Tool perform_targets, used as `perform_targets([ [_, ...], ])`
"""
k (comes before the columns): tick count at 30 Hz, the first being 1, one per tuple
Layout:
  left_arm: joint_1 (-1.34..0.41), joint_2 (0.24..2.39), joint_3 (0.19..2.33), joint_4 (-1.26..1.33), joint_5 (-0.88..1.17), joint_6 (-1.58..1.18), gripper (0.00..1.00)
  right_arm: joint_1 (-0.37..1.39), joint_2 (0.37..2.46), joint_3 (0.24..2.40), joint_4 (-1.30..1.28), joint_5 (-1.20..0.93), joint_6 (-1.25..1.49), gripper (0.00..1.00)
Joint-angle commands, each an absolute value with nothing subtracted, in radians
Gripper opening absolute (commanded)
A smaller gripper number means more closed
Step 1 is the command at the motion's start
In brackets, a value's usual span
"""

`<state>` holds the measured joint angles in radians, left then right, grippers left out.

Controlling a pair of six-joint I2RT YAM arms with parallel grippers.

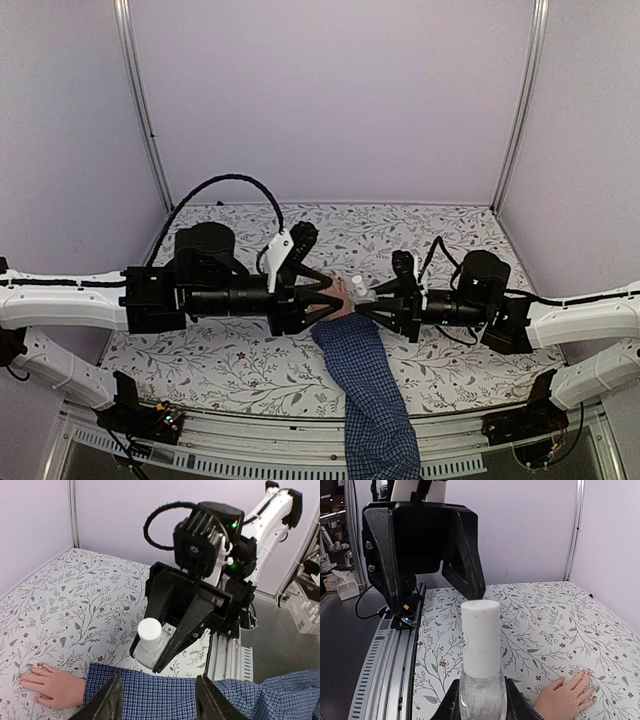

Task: Paint the nails
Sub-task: Close the nail polish bottle, then screw the nail polish bottle.

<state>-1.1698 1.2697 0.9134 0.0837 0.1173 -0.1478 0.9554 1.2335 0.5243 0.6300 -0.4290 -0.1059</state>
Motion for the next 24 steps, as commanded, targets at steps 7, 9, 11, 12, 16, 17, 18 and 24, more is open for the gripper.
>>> perform_targets([
  [7,-1.158,1.256,0.912,0.288,0.003,-0.237,0.52,0.962,1.247,0.563,0.659,-0.233,0.046,0.0],
  [9,-1.157,1.299,0.947,0.281,-0.033,-0.239,0.51,0.962,1.25,0.575,0.659,-0.227,0.059,0.0],
  [11,-1.157,1.335,0.984,0.273,-0.051,-0.245,0.5,0.962,1.26,0.584,0.659,-0.227,0.067,0.0],
  [12,-1.157,1.347,0.997,0.272,-0.063,-0.251,0.49,0.962,1.262,0.588,0.658,-0.224,0.07,0.0],
  [16,-1.151,1.391,1.037,0.263,-0.091,-0.28,0.47,0.963,1.266,0.597,0.654,-0.221,0.072,0.0],
  [17,-1.149,1.398,1.045,0.264,-0.093,-0.286,0.46,0.964,1.266,0.6,0.651,-0.222,0.071,0.0],
  [18,-1.147,1.406,1.053,0.267,-0.093,-0.296,0.46,0.965,1.266,0.603,0.647,-0.221,0.071,0.0],
  [24,-1.136,1.46,1.094,0.268,-0.061,-0.327,0.42,0.973,1.26,0.612,0.627,-0.209,0.058,0.0],
])
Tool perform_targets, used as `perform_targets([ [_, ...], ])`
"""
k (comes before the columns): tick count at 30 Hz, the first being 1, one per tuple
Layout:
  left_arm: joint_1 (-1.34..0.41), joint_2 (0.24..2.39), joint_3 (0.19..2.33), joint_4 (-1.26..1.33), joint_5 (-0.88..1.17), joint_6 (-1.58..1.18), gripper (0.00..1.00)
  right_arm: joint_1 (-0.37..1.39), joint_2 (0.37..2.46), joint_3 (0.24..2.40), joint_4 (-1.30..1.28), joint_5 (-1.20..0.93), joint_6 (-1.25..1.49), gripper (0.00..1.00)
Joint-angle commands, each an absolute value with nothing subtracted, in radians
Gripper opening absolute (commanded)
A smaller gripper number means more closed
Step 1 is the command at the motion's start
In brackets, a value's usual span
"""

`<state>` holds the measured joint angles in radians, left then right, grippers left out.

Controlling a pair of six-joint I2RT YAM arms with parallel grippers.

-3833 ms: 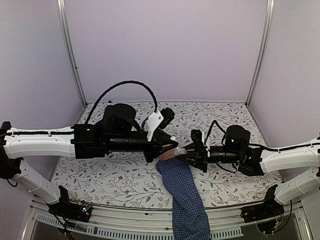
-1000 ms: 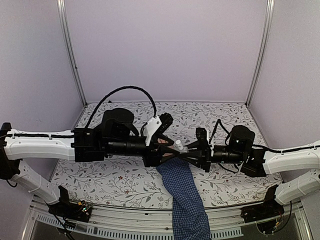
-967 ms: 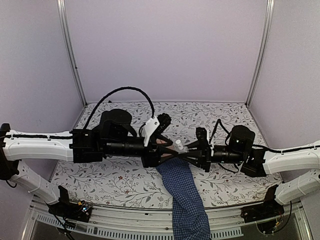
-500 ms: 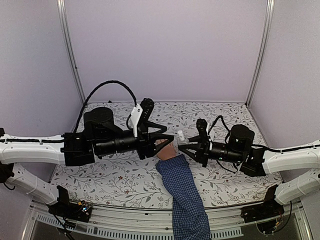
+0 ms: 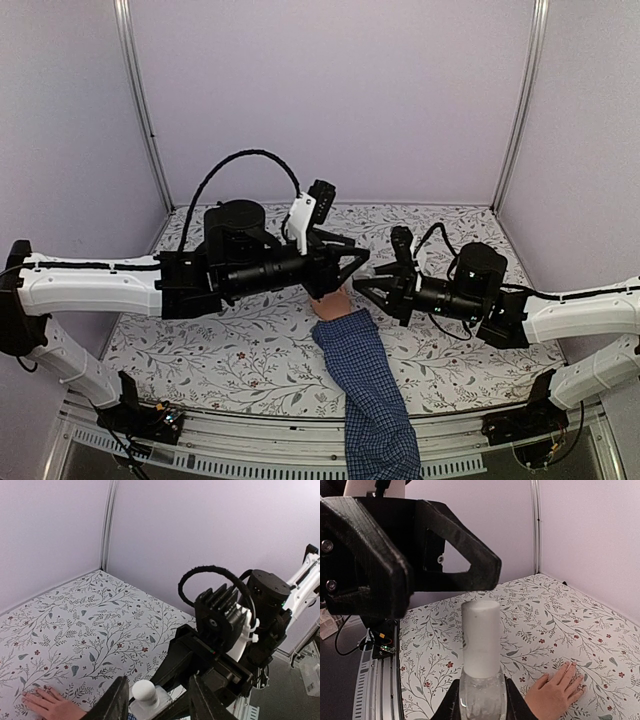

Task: Paint the nails
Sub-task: Screw the nail polish bottle.

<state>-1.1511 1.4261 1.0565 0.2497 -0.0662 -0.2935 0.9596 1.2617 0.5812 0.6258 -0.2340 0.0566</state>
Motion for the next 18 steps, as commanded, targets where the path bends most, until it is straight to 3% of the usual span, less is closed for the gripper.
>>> perform_targets([
  [1,-1.134,1.468,1.1,0.266,-0.06,-0.329,0.42,0.973,1.261,0.612,0.627,-0.207,0.056,0.0],
  [5,-1.126,1.485,1.1,0.262,-0.048,-0.342,0.39,0.973,1.257,0.612,0.625,-0.202,0.049,0.0],
  [18,-1.124,1.477,1.038,0.31,0.039,-0.337,0.11,0.973,1.242,0.64,0.616,-0.227,0.039,0.0],
])
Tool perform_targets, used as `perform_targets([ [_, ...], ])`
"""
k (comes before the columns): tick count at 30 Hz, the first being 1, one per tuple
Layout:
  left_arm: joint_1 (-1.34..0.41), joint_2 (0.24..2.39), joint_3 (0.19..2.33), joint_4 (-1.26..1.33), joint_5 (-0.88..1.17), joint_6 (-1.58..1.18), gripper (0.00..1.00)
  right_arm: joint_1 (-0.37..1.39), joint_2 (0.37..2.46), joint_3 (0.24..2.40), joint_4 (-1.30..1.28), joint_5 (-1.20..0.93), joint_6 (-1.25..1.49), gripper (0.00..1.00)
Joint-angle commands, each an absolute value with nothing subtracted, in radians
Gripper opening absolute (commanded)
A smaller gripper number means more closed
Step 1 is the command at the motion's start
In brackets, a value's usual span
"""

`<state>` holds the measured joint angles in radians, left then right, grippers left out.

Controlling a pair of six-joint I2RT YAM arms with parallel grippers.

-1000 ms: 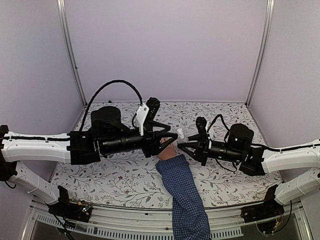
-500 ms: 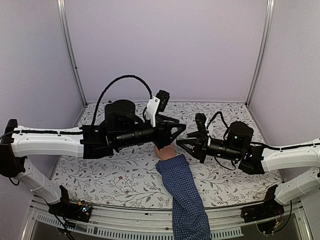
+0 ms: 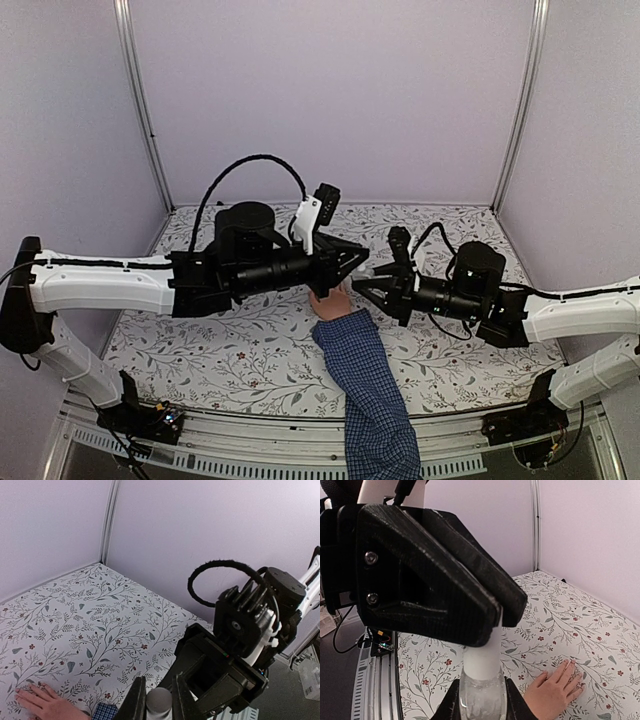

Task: Paint the nails
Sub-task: Screw the nail polish bottle.

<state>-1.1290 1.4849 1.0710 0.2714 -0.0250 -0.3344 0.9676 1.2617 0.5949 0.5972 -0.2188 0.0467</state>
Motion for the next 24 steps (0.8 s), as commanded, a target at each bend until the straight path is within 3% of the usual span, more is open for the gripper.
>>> perform_targets([
  [1,-1.124,1.475,1.027,0.315,0.044,-0.34,0.09,0.973,1.235,0.644,0.614,-0.234,0.039,0.0],
  [7,-1.123,1.437,0.963,0.354,0.115,-0.325,0.02,0.973,1.207,0.66,0.612,-0.306,0.032,0.0],
  [24,-1.122,1.408,0.876,0.469,0.506,-0.214,0.0,0.973,1.171,0.767,0.609,-0.738,0.019,0.0],
])
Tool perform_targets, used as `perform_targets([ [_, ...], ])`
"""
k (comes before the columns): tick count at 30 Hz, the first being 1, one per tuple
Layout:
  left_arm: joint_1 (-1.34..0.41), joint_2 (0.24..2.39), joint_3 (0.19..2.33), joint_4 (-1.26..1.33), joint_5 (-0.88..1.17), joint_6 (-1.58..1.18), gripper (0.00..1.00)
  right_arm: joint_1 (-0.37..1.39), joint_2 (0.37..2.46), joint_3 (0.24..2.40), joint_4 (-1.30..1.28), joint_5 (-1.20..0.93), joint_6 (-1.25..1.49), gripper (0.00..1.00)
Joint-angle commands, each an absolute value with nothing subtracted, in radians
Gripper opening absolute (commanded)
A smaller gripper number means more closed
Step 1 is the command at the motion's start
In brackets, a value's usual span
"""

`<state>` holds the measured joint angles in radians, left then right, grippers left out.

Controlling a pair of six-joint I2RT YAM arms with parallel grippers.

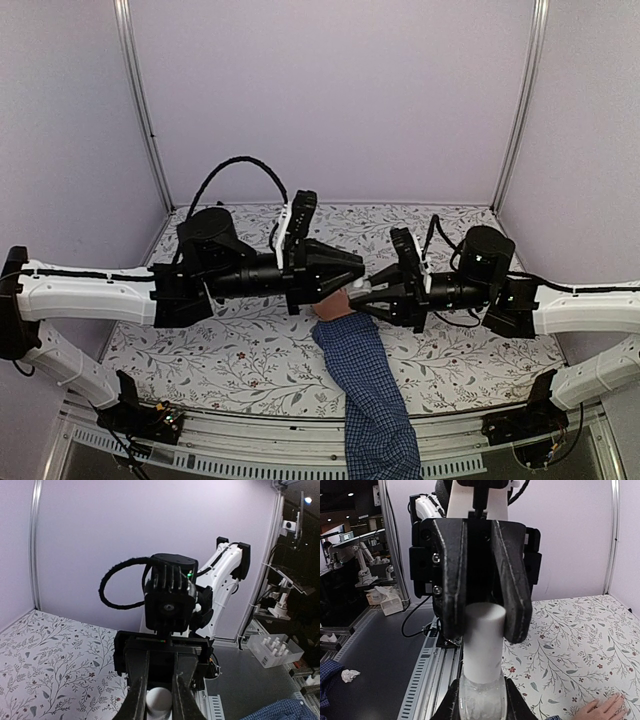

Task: Paint the nails
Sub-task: Screw the nail polish bottle.

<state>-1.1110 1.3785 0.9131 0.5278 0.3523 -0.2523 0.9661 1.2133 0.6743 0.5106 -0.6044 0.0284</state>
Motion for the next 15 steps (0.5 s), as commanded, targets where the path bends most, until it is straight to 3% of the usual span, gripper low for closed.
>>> perform_targets([
  [1,-1.121,1.407,0.875,0.474,0.521,-0.209,0.0,0.973,1.17,0.774,0.606,-0.76,0.018,0.0],
  [15,-1.11,1.388,0.871,0.49,0.661,-0.16,0.01,0.973,1.203,0.843,0.595,-1.02,0.03,0.0],
])
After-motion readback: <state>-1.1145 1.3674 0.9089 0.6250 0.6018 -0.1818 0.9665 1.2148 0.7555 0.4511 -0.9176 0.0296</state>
